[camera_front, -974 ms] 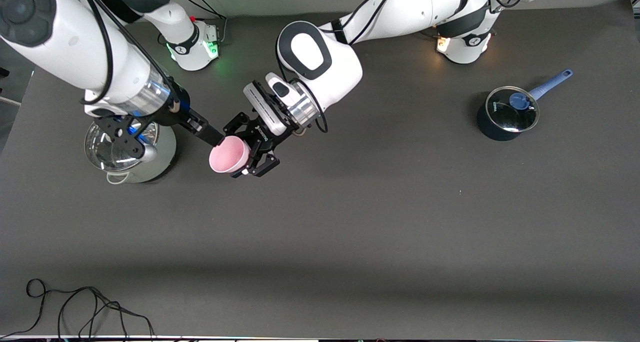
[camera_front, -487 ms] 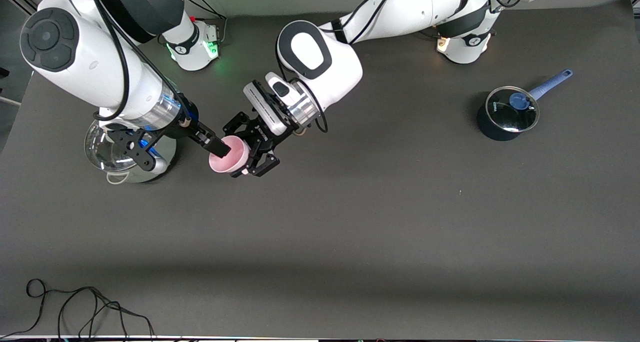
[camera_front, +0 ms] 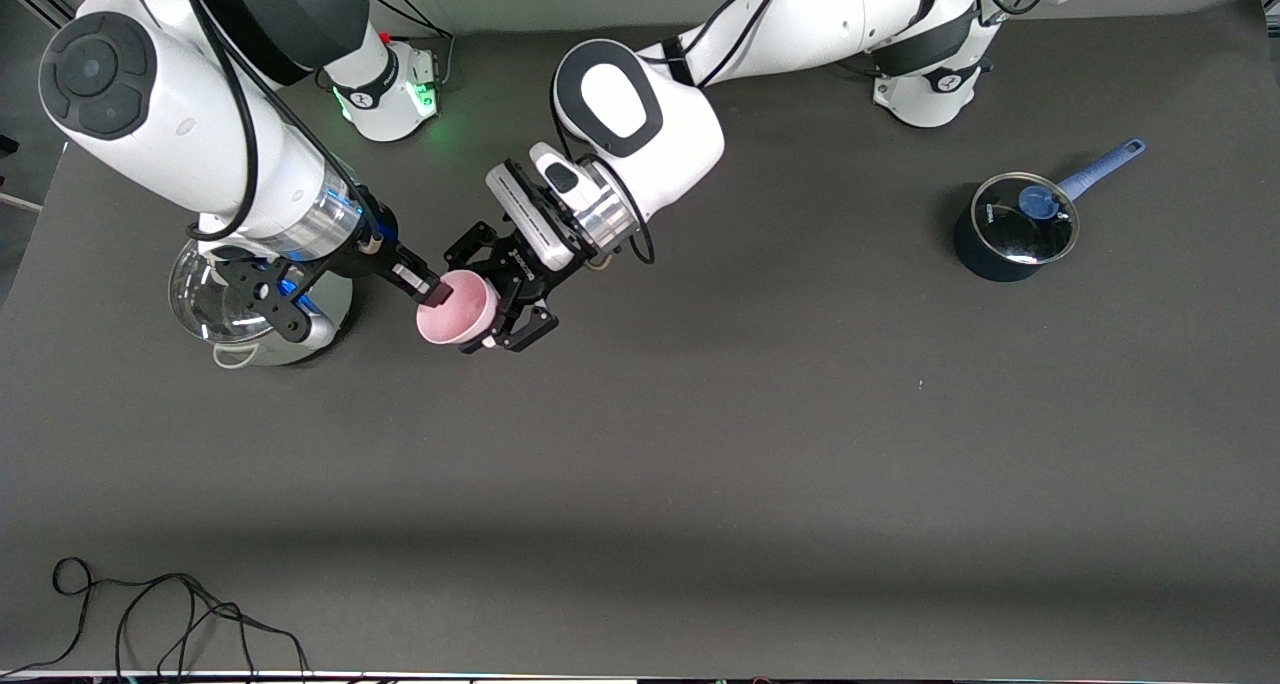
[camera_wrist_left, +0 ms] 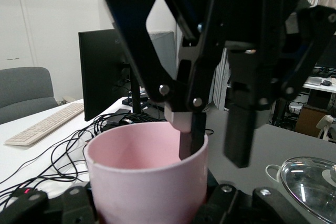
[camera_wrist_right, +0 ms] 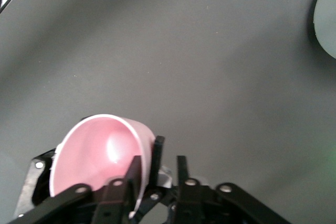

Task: Transfer pink cup from left to right arm
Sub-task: 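Grasp the pink cup with the right gripper beside the left gripper, then open the left gripper and withdraw it while the right gripper pulls the cup away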

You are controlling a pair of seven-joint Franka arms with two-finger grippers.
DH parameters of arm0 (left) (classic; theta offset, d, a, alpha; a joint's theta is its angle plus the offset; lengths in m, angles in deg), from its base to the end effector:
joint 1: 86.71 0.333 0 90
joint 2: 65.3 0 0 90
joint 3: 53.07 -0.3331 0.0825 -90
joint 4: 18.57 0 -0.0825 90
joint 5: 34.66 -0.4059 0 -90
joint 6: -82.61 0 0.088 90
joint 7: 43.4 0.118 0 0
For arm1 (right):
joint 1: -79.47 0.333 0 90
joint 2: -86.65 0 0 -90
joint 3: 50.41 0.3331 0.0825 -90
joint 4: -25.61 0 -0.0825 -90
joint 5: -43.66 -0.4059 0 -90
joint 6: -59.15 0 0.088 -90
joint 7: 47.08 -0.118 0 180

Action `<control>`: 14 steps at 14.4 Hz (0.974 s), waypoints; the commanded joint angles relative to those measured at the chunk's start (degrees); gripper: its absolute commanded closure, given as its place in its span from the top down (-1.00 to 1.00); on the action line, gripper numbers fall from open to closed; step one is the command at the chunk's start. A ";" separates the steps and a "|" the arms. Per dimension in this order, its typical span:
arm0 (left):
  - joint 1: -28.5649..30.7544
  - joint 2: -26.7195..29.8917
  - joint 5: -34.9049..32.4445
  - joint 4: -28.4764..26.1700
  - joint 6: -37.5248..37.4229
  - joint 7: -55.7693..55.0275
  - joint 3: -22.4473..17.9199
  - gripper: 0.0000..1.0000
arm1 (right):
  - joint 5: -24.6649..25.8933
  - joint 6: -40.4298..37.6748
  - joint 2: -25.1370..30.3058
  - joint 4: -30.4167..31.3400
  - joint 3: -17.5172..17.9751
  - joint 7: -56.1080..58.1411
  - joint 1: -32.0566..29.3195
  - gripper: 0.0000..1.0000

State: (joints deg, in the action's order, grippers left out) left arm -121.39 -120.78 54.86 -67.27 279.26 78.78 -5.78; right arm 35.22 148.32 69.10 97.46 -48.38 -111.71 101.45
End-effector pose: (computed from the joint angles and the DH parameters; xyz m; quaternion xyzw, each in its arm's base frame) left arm 0.5344 -0.6282 0.4479 0.7013 -0.3405 0.5491 0.3012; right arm 0.6080 0.2857 0.5957 -0.9349 0.3459 0.0564 0.0552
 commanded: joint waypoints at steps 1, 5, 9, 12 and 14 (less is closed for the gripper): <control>-0.74 0.90 -0.05 0.71 1.01 -1.51 -1.33 -1.00 | -0.35 -0.66 0.23 -0.48 -0.10 -1.12 0.08 -1.00; -0.74 1.34 -0.05 0.62 1.09 -1.51 -1.85 -1.00 | 0.09 -0.66 0.23 -0.66 -0.01 -1.03 0.08 -1.00; -0.74 2.04 -0.40 0.53 0.92 -1.78 -2.82 1.00 | 1.49 -0.32 -0.21 -1.62 -0.01 -0.68 0.08 -1.00; 0.13 2.04 -1.45 0.01 0.66 -1.17 -3.61 1.00 | 5.45 0.74 -2.84 -6.27 -0.01 -0.50 -0.01 -1.00; 2.58 3.01 -6.01 -1.83 0.13 -1.08 -3.70 1.00 | 8.25 2.40 -3.37 -7.77 -0.18 -0.50 -0.01 -1.00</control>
State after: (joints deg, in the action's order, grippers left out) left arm -121.21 -119.47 51.65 -67.08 279.29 78.43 -8.47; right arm 40.40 151.15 67.67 93.74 -48.24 -112.67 101.40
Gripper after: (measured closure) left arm 0.000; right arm 0.974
